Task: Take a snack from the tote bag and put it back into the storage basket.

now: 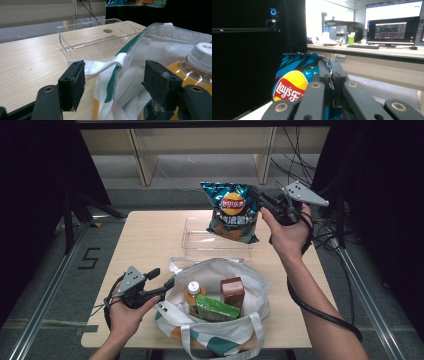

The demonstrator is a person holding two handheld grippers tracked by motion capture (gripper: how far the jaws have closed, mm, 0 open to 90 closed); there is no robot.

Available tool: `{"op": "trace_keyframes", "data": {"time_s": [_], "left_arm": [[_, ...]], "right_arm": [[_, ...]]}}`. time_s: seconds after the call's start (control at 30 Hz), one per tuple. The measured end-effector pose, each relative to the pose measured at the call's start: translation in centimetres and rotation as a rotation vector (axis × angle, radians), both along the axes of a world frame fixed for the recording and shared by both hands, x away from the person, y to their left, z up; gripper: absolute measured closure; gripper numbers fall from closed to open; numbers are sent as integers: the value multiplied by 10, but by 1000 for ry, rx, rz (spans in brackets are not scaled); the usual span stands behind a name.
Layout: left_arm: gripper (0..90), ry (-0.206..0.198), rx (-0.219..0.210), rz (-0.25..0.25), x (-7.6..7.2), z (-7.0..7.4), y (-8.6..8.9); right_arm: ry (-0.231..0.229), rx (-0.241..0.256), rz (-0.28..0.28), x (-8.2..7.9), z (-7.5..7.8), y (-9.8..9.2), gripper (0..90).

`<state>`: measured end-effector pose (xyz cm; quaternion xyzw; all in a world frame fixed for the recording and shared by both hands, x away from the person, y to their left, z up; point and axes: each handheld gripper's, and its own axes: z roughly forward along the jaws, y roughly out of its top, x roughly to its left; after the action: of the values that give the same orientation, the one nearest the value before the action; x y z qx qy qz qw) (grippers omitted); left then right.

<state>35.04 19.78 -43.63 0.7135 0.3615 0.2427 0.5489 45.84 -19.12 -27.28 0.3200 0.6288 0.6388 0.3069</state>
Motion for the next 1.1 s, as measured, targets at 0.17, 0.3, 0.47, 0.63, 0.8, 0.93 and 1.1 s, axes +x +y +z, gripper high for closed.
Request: {"op": "trace_keyframes", "data": {"time_s": [0.17,0.3,0.47,0.63,0.8,0.93,1.1], "left_arm": [[331,0,0,0,0,0,0],[331,-1,-5,-1,0,0,-1],[331,-8,-1,-5,1,0,0],[330,4,-7,-4,0,0,0],[329,-2,-12,-2,1,0,0],[329,5,-34,-1,0,0,-1],[329,-4,-12,-2,1,0,1]], "right_arm": [[10,8,-13,4,-1,2,899],[21,15,-11,7,-2,2,899],[33,20,-15,10,-4,3,899],[42,23,-20,14,-5,4,899],[40,22,-24,18,-6,5,899],[55,28,-31,22,-6,6,899],[66,51,-39,27,-7,8,898]]}}
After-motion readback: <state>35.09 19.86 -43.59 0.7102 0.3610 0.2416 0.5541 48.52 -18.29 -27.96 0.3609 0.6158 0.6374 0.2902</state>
